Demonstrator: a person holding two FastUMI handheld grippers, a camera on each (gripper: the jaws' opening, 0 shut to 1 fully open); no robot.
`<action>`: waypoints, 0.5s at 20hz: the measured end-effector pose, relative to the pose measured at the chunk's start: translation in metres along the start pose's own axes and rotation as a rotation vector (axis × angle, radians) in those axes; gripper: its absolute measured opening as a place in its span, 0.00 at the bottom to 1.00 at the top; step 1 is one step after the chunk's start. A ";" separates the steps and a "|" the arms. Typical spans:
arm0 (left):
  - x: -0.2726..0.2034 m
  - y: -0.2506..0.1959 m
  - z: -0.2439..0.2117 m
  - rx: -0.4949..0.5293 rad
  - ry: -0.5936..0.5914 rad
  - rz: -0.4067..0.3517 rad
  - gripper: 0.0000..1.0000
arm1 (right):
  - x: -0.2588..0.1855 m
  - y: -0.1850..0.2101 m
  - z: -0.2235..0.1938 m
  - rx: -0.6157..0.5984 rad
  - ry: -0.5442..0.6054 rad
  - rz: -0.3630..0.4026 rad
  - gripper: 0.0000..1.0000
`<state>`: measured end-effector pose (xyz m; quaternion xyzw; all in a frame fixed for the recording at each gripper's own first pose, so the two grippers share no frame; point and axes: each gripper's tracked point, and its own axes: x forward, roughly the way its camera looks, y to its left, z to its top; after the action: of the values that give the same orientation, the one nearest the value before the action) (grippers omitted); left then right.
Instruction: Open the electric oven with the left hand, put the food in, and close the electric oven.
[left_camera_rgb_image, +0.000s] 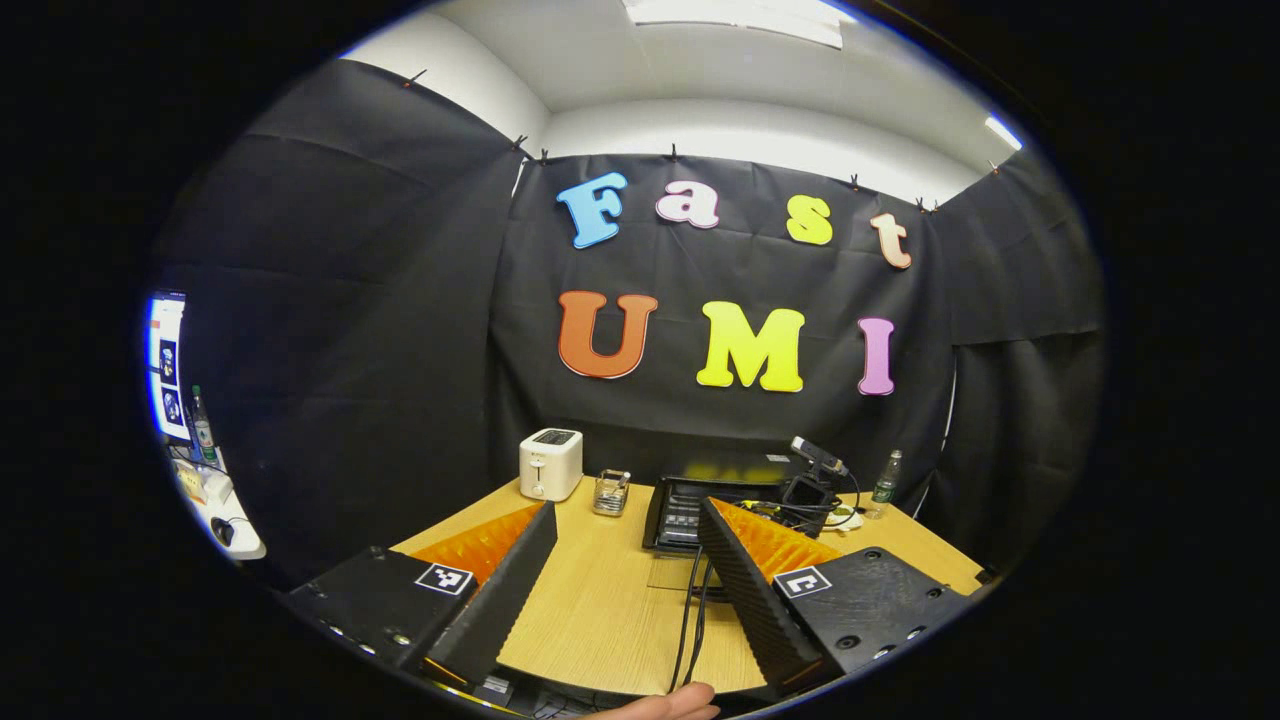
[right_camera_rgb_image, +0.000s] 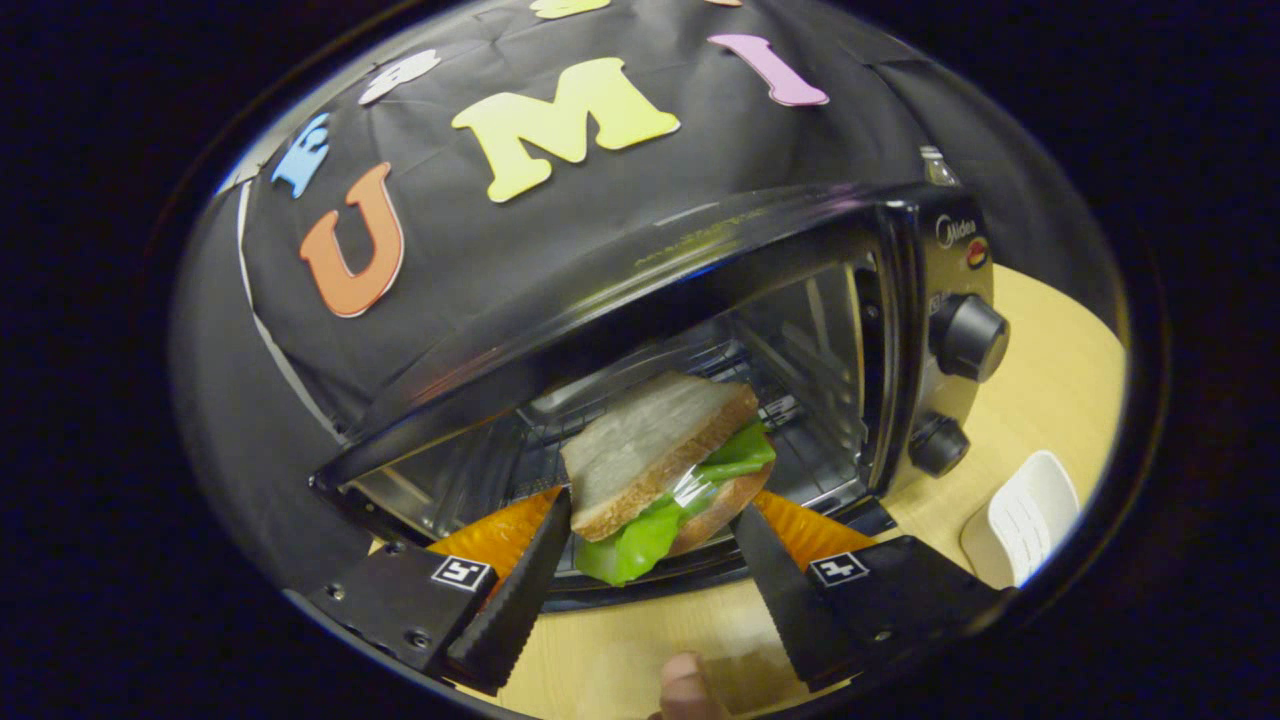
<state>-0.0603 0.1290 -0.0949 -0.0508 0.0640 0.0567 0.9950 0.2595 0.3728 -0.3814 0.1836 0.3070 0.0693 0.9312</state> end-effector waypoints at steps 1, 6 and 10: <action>-0.002 -0.001 -0.004 0.001 0.005 -0.004 0.93 | -0.006 -0.002 0.001 -0.021 -0.004 0.003 0.94; -0.014 -0.007 -0.013 0.010 0.027 -0.007 0.94 | -0.013 0.000 -0.011 -0.116 0.087 0.028 1.00; -0.019 -0.005 -0.023 0.008 0.042 0.004 0.94 | 0.005 -0.005 -0.019 -0.150 0.113 0.030 1.00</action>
<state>-0.0811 0.1192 -0.1148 -0.0480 0.0854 0.0575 0.9935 0.2523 0.3754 -0.3999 0.1135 0.3504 0.1164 0.9224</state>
